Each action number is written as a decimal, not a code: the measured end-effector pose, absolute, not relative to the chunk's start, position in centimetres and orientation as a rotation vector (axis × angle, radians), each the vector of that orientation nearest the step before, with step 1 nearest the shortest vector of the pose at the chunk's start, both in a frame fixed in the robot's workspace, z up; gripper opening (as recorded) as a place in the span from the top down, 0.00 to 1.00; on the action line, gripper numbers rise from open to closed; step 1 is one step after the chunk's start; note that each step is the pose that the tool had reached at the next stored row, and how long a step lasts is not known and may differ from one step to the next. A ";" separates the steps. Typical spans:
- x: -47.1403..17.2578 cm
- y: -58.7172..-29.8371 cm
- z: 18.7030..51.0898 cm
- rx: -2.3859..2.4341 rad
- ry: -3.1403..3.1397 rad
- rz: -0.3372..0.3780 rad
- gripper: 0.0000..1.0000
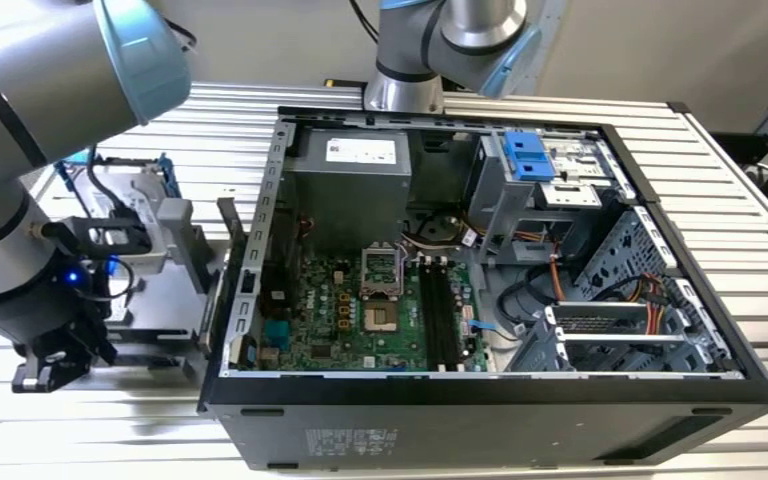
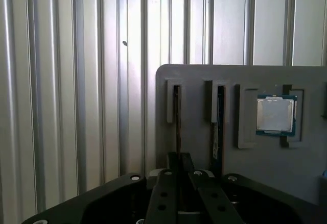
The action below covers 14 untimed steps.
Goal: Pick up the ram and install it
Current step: 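Pick up the ram and move it above insertion slot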
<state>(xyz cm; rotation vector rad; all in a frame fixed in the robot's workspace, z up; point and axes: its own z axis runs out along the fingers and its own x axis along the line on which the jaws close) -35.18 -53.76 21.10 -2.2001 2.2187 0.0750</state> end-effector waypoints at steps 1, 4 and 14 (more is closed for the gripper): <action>-35.2 -53.7 21.2 -2.200 2.219 0.075 1.00; -35.2 -53.7 21.9 -2.200 2.219 0.075 1.00; -35.2 -53.7 26.3 -2.200 2.219 0.075 1.00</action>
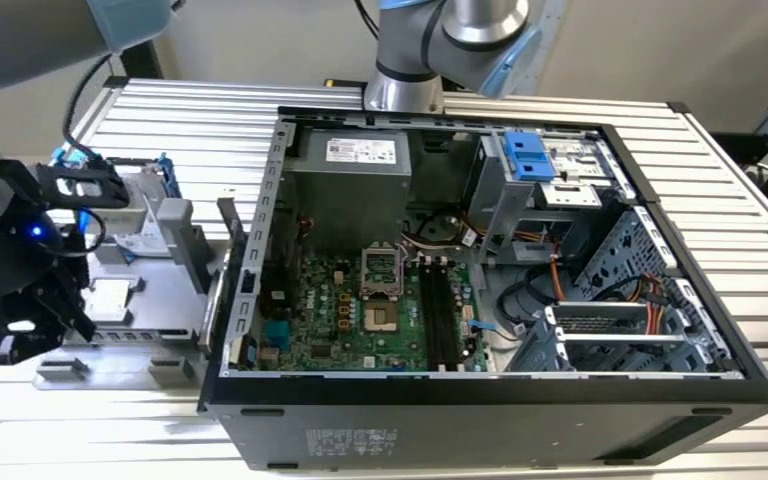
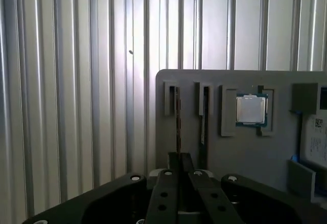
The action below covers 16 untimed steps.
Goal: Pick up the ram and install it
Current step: 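Pick up the ram and move it above insertion slot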
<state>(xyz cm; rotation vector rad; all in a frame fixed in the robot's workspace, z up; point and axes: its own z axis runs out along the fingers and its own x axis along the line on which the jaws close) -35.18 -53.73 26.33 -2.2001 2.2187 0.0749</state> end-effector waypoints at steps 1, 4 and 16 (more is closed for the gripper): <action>-35.2 -53.7 26.8 -2.200 2.219 0.075 1.00; -35.2 -53.7 28.1 -2.200 2.219 0.075 1.00; -35.2 -53.7 33.6 -2.200 2.219 0.075 1.00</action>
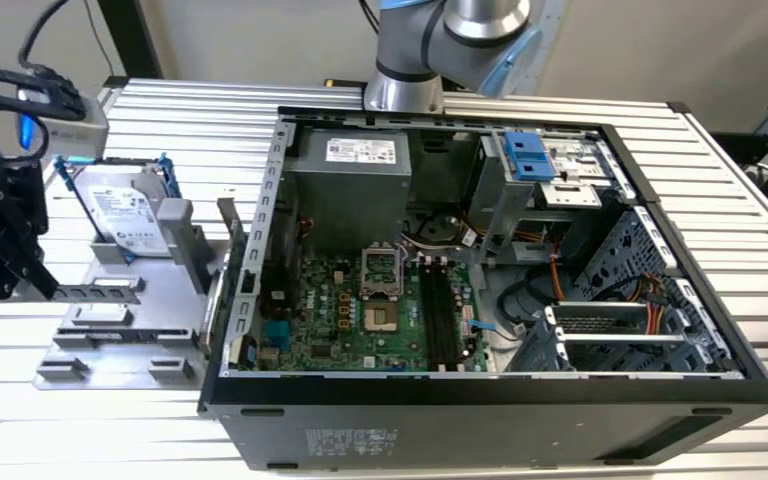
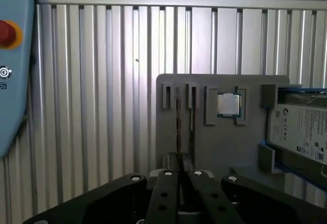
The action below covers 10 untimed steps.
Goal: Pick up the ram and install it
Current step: 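Pick up the ram and move it above insertion slot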
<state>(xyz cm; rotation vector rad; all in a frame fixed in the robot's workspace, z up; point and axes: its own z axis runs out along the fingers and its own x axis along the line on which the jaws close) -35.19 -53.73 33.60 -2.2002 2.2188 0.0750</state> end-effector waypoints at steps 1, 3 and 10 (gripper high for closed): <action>-35.2 -53.7 34.0 -2.200 2.219 0.075 1.00; -35.2 -53.7 35.0 -2.200 2.219 0.075 1.00; -35.2 -53.7 38.1 -2.200 2.219 0.075 1.00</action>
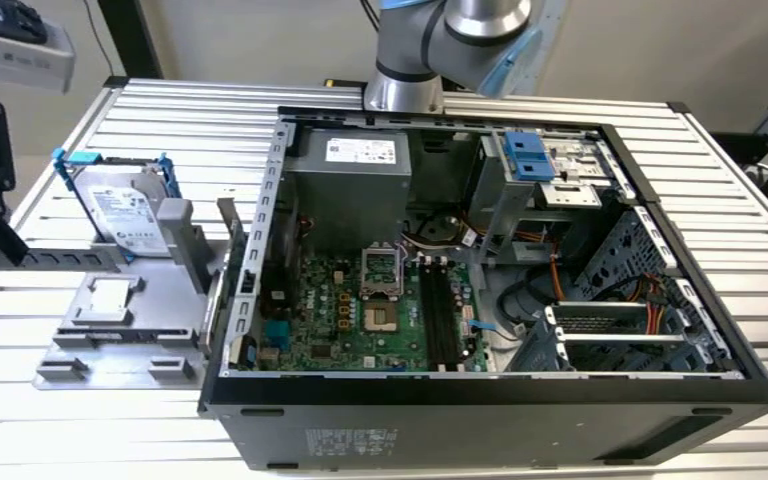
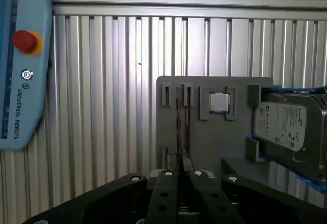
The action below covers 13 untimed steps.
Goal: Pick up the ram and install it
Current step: 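Pick up the ram and move it above insertion slot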
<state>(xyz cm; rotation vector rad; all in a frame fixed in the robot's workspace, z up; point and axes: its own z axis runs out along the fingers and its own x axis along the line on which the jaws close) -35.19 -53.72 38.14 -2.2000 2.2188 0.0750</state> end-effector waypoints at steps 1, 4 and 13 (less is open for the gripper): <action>-35.2 -53.7 38.6 -2.200 2.219 0.075 1.00; -35.2 -53.7 40.0 -2.200 2.219 0.075 1.00; -35.2 -53.7 40.9 -2.200 2.219 0.075 1.00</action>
